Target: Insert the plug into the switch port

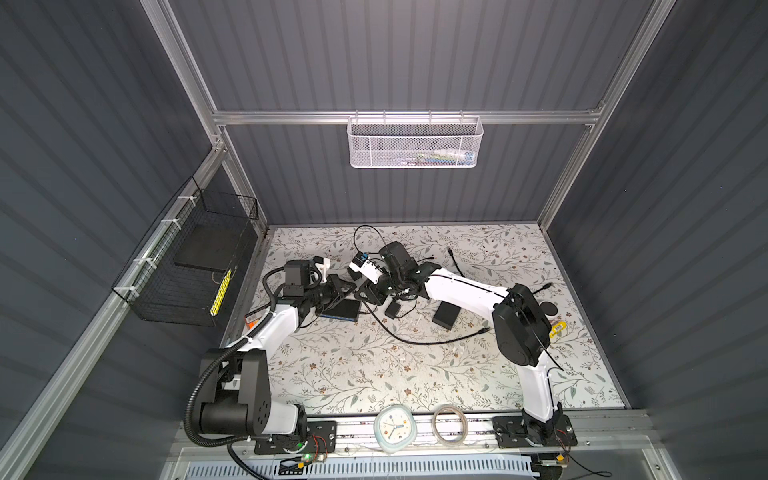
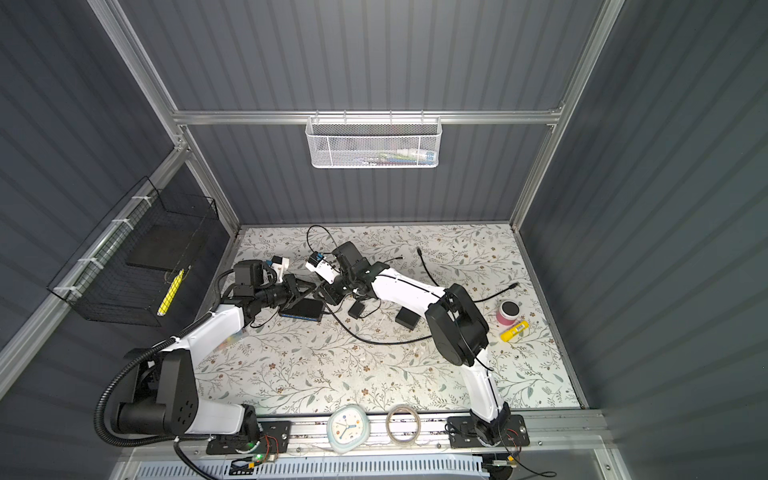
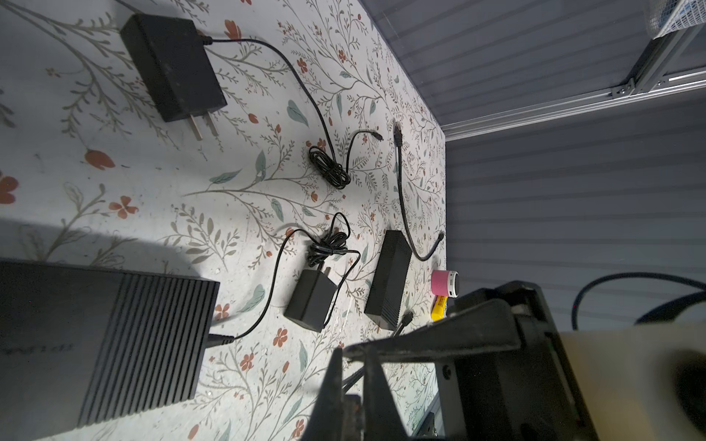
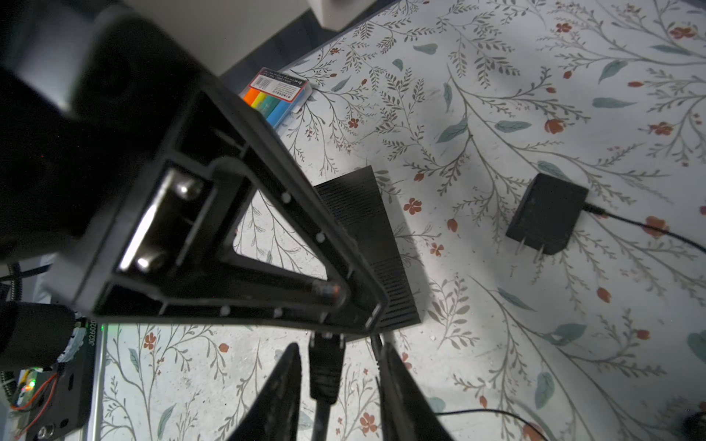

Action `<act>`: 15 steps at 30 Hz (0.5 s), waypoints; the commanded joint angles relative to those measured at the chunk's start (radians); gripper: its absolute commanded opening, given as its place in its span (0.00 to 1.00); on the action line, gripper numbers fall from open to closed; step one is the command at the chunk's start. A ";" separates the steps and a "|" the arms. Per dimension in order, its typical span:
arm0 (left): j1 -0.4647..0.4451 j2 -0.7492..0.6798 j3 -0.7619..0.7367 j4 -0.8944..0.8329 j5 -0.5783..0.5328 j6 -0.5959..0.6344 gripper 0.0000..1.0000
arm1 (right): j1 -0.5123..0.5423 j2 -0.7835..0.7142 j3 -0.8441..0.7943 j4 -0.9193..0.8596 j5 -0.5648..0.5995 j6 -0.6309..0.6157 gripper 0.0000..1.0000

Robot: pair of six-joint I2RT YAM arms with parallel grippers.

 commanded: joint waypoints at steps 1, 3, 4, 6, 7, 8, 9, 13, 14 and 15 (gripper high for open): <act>-0.005 -0.021 -0.012 -0.002 0.022 0.003 0.07 | 0.008 0.013 0.040 -0.006 -0.013 0.001 0.30; -0.005 -0.020 -0.007 0.005 0.026 -0.003 0.07 | 0.011 0.026 0.054 -0.012 -0.012 -0.002 0.28; -0.005 -0.020 -0.001 0.002 0.027 -0.001 0.07 | 0.013 0.033 0.068 -0.028 -0.006 -0.006 0.27; -0.005 -0.020 0.004 0.000 0.028 -0.001 0.07 | 0.016 0.037 0.077 -0.041 -0.001 -0.015 0.26; -0.005 -0.022 0.003 -0.002 0.028 0.001 0.07 | 0.019 0.038 0.079 -0.041 0.002 -0.018 0.26; -0.005 -0.022 0.001 -0.001 0.028 0.000 0.07 | 0.019 0.040 0.081 -0.044 0.004 -0.019 0.25; -0.005 -0.022 0.002 0.001 0.028 -0.001 0.07 | 0.019 0.043 0.085 -0.046 0.005 -0.020 0.25; -0.005 -0.023 0.001 0.002 0.028 -0.003 0.07 | 0.021 0.056 0.103 -0.064 0.005 -0.021 0.24; -0.005 -0.022 -0.001 0.001 0.028 -0.004 0.07 | 0.021 0.057 0.103 -0.065 0.005 -0.020 0.24; -0.005 -0.022 -0.001 0.002 0.027 -0.003 0.07 | 0.022 0.058 0.103 -0.065 0.004 -0.020 0.24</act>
